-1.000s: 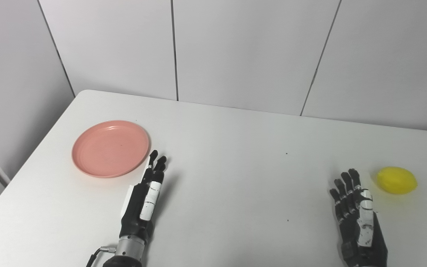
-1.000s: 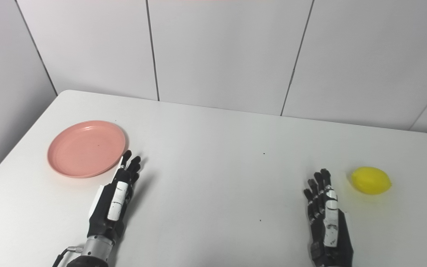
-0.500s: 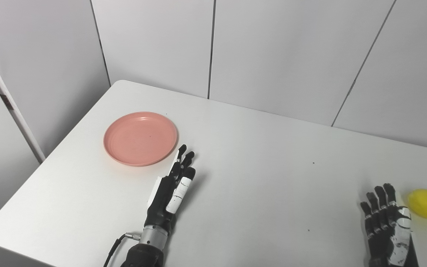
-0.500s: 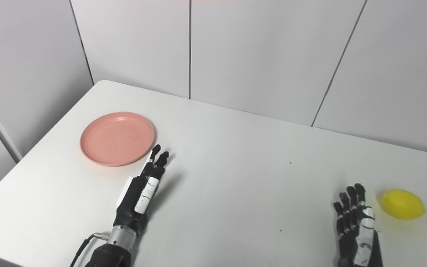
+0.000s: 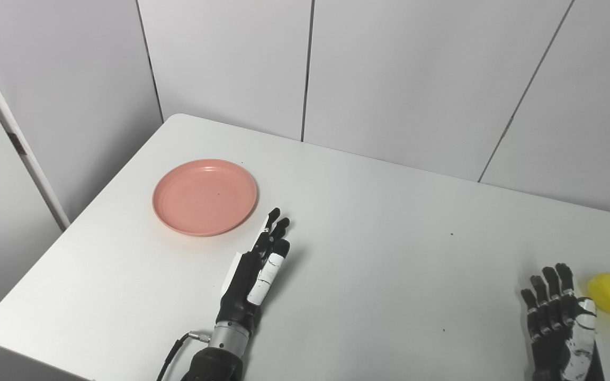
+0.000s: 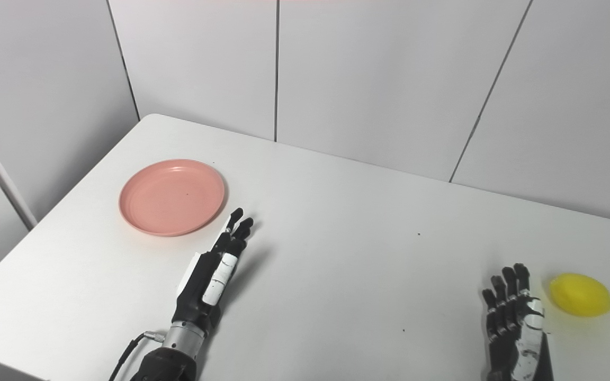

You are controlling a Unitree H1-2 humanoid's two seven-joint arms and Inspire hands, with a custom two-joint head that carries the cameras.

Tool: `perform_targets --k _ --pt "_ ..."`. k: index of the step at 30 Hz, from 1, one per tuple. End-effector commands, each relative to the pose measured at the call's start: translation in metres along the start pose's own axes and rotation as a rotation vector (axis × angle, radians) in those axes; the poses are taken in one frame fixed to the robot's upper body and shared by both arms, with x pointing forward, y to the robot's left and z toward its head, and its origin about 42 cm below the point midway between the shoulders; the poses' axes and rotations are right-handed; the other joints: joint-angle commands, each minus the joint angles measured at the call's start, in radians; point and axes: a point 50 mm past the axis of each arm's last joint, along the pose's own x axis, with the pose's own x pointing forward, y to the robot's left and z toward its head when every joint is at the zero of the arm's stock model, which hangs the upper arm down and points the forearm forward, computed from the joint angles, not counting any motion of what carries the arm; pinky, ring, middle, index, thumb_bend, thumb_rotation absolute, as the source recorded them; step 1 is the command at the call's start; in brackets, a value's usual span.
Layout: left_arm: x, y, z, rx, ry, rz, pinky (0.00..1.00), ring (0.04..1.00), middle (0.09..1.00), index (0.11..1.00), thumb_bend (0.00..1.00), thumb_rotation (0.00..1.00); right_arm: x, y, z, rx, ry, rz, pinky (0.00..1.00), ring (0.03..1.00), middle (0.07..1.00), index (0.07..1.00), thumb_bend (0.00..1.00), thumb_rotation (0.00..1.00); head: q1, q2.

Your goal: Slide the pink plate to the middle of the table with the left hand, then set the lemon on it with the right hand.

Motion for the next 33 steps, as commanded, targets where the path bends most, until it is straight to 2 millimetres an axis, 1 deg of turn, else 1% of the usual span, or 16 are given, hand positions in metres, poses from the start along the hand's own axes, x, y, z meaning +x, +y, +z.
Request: perform_targets --k 1,4,10,14,17,22,27,33 --pt "-0.015 -0.006 -0.014 -0.059 0.042 0.018 1.0 0.976 0.948 0.949 0.8 0.88 -0.023 -0.009 -0.02 0.005 0.058 -0.035 1.0 1.0 1.0 1.0 0.63 1.0 -0.004 -0.001" --pt "-0.017 -0.004 -0.012 -0.073 0.033 0.027 1.0 0.968 0.942 0.938 0.8 0.86 -0.024 -0.004 -0.019 0.014 0.058 -0.038 1.0 1.0 1.0 1.0 0.64 1.0 -0.012 0.004" --pt "-0.021 0.002 -0.004 -0.084 0.035 0.05 0.98 0.95 0.932 0.92 0.87 0.85 -0.028 0.004 -0.016 -0.003 0.066 -0.038 1.0 1.0 1.0 1.0 0.63 0.98 -0.014 0.01" --pt "-0.019 0.004 0.004 -0.098 0.023 0.06 0.97 0.935 0.923 0.918 0.9 0.83 -0.029 0.007 -0.014 0.001 0.067 -0.035 1.0 1.0 1.0 1.0 0.63 0.98 -0.017 0.01" --pt "-0.015 0.006 0.008 -0.092 0.017 0.059 0.97 0.932 0.921 0.92 0.91 0.85 -0.028 0.008 -0.015 0.017 0.064 -0.033 1.0 1.0 1.0 1.0 0.63 0.97 -0.02 0.004" --pt "-0.008 0.01 0.016 -0.093 0.011 0.046 0.96 0.931 0.927 0.929 0.86 0.87 -0.027 0.009 -0.015 0.008 0.067 -0.032 1.0 1.0 1.0 1.0 0.62 0.97 -0.026 -0.001" --pt "0.001 0.013 0.026 -0.09 -0.015 0.042 0.94 0.922 0.922 0.922 0.89 0.86 -0.029 0.008 -0.015 0.006 0.064 -0.041 1.0 1.0 1.0 1.0 0.62 0.97 -0.027 -0.002" --pt "0.013 0.016 0.042 -0.062 -0.061 0.025 0.92 0.916 0.92 0.924 0.9 0.88 -0.029 0.009 -0.014 0.003 0.066 -0.036 1.0 1.0 1.0 1.0 0.61 0.97 -0.027 -0.002"
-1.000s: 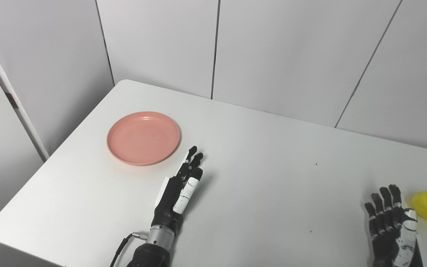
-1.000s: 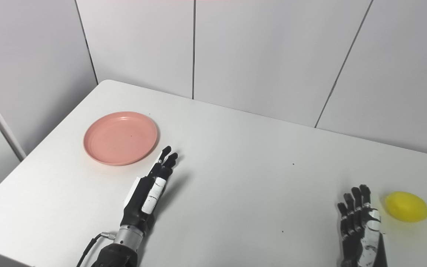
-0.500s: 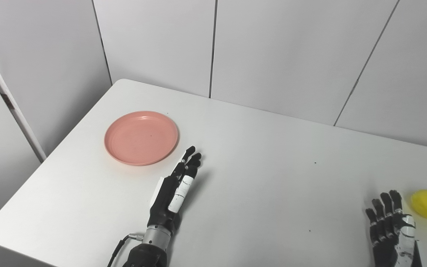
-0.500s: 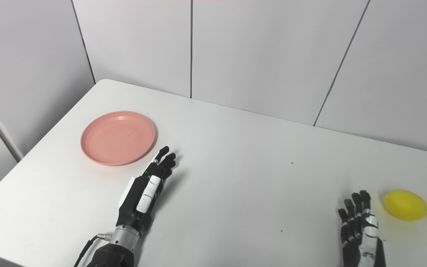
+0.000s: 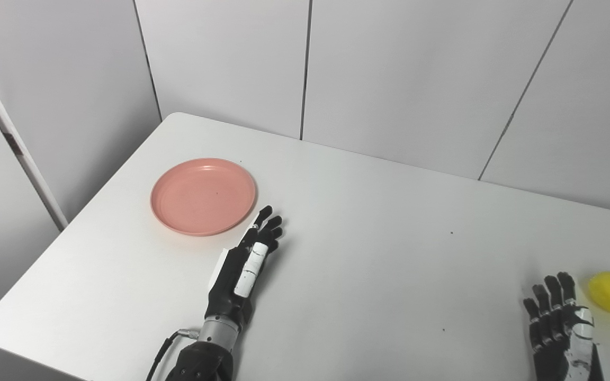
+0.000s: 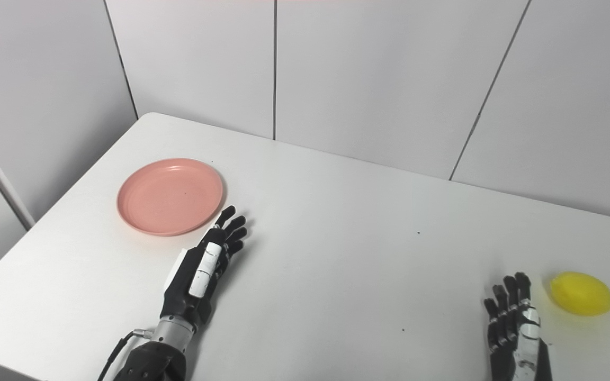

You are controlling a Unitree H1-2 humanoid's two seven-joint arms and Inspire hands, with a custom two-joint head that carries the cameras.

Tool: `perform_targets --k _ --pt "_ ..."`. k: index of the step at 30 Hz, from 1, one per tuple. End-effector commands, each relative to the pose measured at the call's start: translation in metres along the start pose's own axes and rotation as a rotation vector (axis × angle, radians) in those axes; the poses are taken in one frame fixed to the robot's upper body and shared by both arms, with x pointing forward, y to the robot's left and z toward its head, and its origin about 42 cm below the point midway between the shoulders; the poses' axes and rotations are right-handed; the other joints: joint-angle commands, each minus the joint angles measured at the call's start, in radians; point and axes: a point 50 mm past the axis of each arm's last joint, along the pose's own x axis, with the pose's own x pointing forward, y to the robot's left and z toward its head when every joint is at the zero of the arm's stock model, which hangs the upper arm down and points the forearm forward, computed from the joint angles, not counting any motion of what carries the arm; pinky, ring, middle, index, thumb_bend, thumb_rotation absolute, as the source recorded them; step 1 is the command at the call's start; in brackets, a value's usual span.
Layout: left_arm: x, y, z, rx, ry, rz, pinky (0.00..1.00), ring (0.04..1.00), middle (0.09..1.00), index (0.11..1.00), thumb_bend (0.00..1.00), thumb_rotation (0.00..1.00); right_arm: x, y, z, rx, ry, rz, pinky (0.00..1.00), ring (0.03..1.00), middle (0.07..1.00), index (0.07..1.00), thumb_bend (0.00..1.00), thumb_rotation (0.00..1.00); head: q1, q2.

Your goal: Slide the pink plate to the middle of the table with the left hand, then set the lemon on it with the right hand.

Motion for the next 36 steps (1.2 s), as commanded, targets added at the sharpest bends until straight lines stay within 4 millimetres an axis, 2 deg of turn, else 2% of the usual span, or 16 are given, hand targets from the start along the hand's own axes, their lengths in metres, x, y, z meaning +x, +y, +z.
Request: perform_targets --k 1,7,14,23,25,27,31,36 --pt "0.008 -0.003 0.024 0.013 -0.087 -0.028 0.92 0.913 0.921 0.924 0.91 0.89 -0.013 0.001 -0.016 0.022 0.059 -0.021 1.0 1.0 1.0 1.0 0.6 0.97 0.0 0.001" --pt "0.02 -0.003 0.051 0.025 -0.116 -0.072 0.92 0.917 0.931 0.934 0.92 0.92 -0.012 0.001 -0.017 0.037 0.057 -0.028 1.0 1.0 1.0 1.0 0.57 0.95 0.002 -0.001" --pt "0.033 -0.001 0.088 -0.021 -0.142 -0.117 0.95 0.923 0.927 0.937 0.92 0.9 -0.012 0.004 -0.02 0.044 0.057 -0.024 1.0 1.0 1.0 1.0 0.55 0.94 -0.006 -0.012" --pt "0.049 0.006 0.123 -0.079 -0.167 -0.143 0.96 0.915 0.923 0.944 0.91 0.93 -0.01 0.007 -0.023 0.053 0.053 -0.039 1.0 1.0 1.0 1.0 0.55 0.91 -0.013 -0.02" --pt "0.057 0.013 0.129 -0.109 -0.174 -0.137 0.99 0.927 0.929 0.95 0.91 0.91 -0.01 0.007 -0.024 0.054 0.051 -0.037 1.0 1.0 1.0 1.0 0.55 0.91 -0.016 -0.021" --pt "0.065 0.02 0.134 -0.135 -0.173 -0.123 0.96 0.917 0.92 0.938 0.93 0.91 -0.01 0.007 -0.025 0.056 0.051 -0.037 1.0 1.0 1.0 1.0 0.56 0.9 -0.016 -0.022" --pt "0.09 0.047 0.152 -0.176 -0.177 -0.089 0.86 0.864 0.9 0.923 0.93 0.93 -0.01 0.007 -0.025 0.052 0.049 -0.036 1.0 1.0 1.0 1.0 0.57 0.89 -0.016 -0.027" --pt "0.109 0.067 0.17 -0.133 -0.199 -0.069 0.86 0.869 0.884 0.89 0.95 0.91 -0.01 0.007 -0.026 0.063 0.052 -0.041 1.0 1.0 1.0 1.0 0.59 0.86 -0.018 -0.026"
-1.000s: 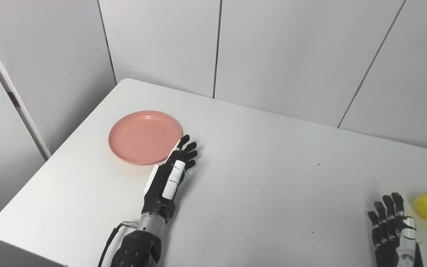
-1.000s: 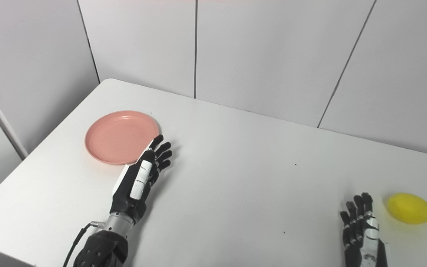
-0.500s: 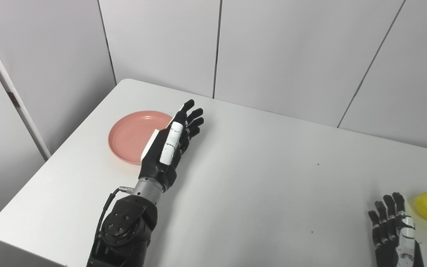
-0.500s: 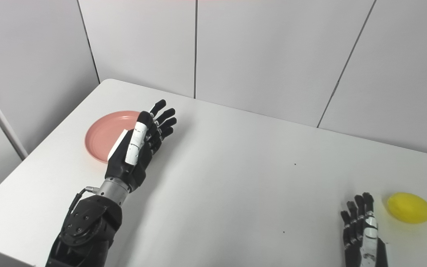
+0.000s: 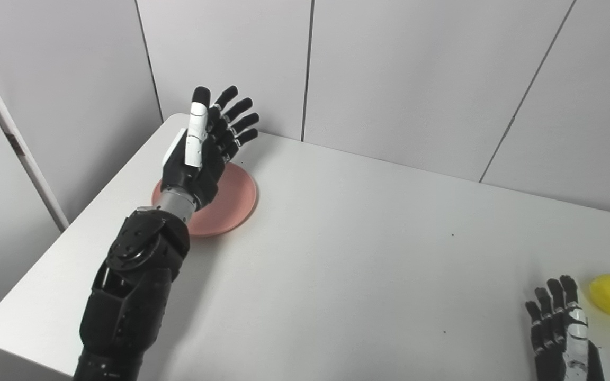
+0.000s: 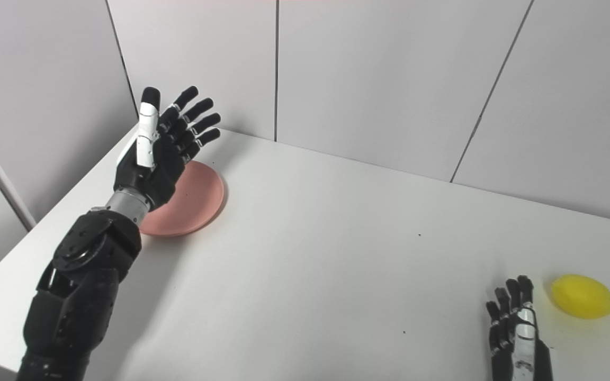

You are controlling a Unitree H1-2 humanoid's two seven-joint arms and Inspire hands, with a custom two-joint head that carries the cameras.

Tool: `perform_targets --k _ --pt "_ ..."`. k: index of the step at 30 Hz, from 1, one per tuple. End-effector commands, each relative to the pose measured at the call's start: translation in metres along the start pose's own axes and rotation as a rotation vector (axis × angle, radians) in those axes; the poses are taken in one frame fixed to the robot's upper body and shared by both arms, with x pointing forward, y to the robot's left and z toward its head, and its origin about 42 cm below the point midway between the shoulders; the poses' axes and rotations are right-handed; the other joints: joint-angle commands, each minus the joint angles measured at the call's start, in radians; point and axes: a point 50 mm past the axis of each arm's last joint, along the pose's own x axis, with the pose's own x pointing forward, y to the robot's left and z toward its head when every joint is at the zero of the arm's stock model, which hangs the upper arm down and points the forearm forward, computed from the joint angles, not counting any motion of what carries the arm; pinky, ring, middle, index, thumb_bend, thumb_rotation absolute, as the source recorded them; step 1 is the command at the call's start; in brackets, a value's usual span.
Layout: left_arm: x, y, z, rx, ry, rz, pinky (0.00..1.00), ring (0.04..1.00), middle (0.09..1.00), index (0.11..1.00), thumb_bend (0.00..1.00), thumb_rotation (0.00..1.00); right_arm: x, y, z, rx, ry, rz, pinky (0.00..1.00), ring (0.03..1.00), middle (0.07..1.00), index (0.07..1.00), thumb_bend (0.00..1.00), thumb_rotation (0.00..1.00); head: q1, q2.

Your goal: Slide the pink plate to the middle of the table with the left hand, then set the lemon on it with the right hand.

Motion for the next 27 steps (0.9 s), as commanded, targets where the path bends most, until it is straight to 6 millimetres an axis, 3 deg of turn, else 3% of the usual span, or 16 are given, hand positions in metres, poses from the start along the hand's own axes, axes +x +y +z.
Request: perform_targets --k 1,5,19,27 --pt "0.012 -0.005 0.021 0.007 -0.06 -0.032 0.86 0.87 0.883 0.888 0.96 0.91 -0.012 0.004 -0.024 0.045 0.053 -0.023 1.0 1.0 1.0 1.0 0.59 0.86 -0.001 0.0" --pt "0.025 0.006 0.03 0.029 -0.062 -0.034 0.86 0.871 0.886 0.902 0.97 0.92 -0.012 0.005 -0.024 0.052 0.057 -0.027 1.0 1.0 1.0 0.998 0.6 0.84 -0.003 -0.001" --pt "0.068 0.059 0.046 0.128 0.01 -0.091 1.0 0.941 0.908 0.929 1.0 0.9 -0.013 0.003 -0.023 0.053 0.061 -0.023 1.0 1.0 1.0 1.0 0.62 0.83 -0.003 0.001" --pt "0.082 0.095 0.053 0.125 0.031 -0.122 0.96 0.927 0.887 0.928 1.0 0.87 -0.013 0.002 -0.023 0.046 0.054 -0.019 1.0 1.0 1.0 1.0 0.62 0.82 -0.004 0.001"
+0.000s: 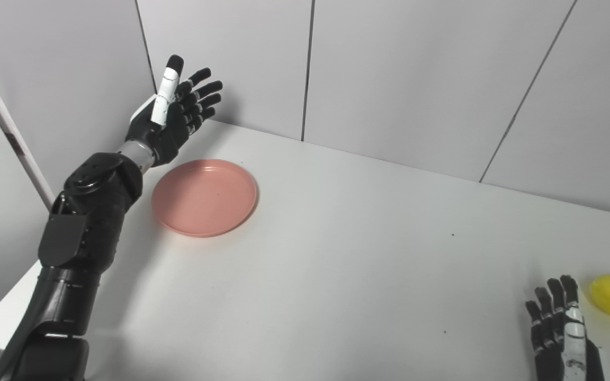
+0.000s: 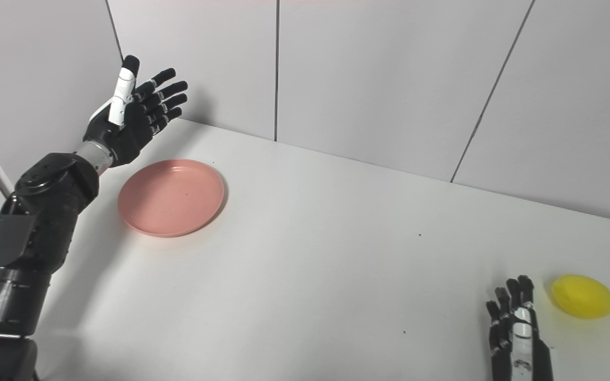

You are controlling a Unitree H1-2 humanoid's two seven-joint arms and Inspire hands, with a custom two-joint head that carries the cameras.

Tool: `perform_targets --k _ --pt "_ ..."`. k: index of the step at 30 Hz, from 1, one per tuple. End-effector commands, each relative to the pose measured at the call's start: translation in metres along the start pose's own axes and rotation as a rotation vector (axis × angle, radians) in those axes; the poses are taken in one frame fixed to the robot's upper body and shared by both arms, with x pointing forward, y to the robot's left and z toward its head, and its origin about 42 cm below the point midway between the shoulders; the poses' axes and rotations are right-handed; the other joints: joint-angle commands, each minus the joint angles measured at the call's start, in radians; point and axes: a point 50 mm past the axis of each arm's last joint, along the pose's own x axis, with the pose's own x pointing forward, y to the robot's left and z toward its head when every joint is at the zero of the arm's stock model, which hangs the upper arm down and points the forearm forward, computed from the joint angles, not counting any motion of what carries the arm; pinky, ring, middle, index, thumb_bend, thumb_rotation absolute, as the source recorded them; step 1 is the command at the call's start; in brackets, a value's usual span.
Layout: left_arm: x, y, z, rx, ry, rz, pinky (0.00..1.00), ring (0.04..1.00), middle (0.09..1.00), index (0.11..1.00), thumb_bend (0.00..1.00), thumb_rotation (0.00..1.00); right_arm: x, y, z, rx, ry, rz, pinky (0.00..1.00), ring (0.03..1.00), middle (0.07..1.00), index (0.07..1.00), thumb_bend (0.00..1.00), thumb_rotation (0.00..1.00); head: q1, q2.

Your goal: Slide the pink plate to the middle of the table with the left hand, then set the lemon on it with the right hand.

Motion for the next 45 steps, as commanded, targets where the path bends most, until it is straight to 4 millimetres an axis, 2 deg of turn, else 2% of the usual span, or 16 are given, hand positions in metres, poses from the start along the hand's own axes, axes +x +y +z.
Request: perform_targets --k 1,5,9,15,18,25,28,34,39,43,45 --pt "0.008 0.009 0.039 0.043 -0.115 -0.047 0.96 0.925 0.886 0.929 1.0 0.87 -0.013 0.001 -0.023 0.037 0.057 -0.018 1.0 1.0 1.0 1.0 0.62 0.82 -0.002 0.005" --pt "0.01 0.029 0.039 0.066 -0.102 -0.081 0.89 0.895 0.886 0.931 1.0 0.89 -0.013 0.001 -0.022 0.038 0.064 -0.017 1.0 1.0 1.0 1.0 0.63 0.82 0.0 0.008" --pt "0.009 0.047 0.034 0.049 -0.09 -0.086 0.89 0.887 0.889 0.928 1.0 0.87 -0.013 0.001 -0.023 0.042 0.061 -0.022 1.0 1.0 1.0 1.0 0.63 0.81 -0.001 0.01" --pt "0.01 0.063 0.022 0.002 -0.068 -0.052 0.87 0.885 0.882 0.91 1.0 0.86 -0.012 0.0 -0.023 0.039 0.06 -0.022 1.0 1.0 1.0 1.0 0.66 0.8 0.0 0.013" --pt "0.01 0.068 0.015 -0.025 -0.052 -0.044 0.84 0.861 0.887 0.911 1.0 0.85 -0.012 0.0 -0.022 0.04 0.059 -0.022 1.0 1.0 1.0 1.0 0.65 0.82 0.0 0.013" --pt "0.008 0.077 -0.006 -0.036 -0.037 -0.036 0.9 0.89 0.905 0.934 0.98 0.88 -0.014 -0.001 -0.021 0.034 0.061 -0.018 1.0 1.0 1.0 1.0 0.63 0.82 -0.001 0.018" --pt "0.007 0.081 -0.015 -0.061 -0.033 -0.035 0.91 0.896 0.913 0.952 0.98 0.88 -0.013 -0.001 -0.021 0.035 0.059 -0.02 1.0 1.0 1.0 1.0 0.64 0.82 -0.001 0.018" --pt "0.005 0.086 -0.039 -0.091 -0.033 -0.012 0.92 0.883 0.879 0.936 0.96 0.89 -0.013 -0.001 -0.021 0.033 0.058 -0.027 1.0 0.998 1.0 0.997 0.65 0.81 -0.003 0.02" --pt "0.005 0.086 -0.056 -0.092 -0.036 0.024 0.91 0.871 0.898 0.943 0.95 0.89 -0.013 -0.001 -0.021 0.024 0.056 -0.027 1.0 0.998 1.0 0.996 0.66 0.81 -0.004 0.022" --pt "0.005 0.087 -0.066 -0.103 -0.014 0.04 0.84 0.837 0.846 0.896 0.94 0.9 -0.013 0.0 -0.022 0.035 0.063 -0.033 1.0 0.996 1.0 0.99 0.66 0.81 -0.004 0.023" --pt "0.004 0.088 -0.071 -0.095 -0.005 0.039 0.86 0.841 0.833 0.91 0.95 0.9 -0.014 0.0 -0.021 0.029 0.063 -0.032 1.0 0.989 0.998 0.986 0.66 0.81 -0.006 0.024"
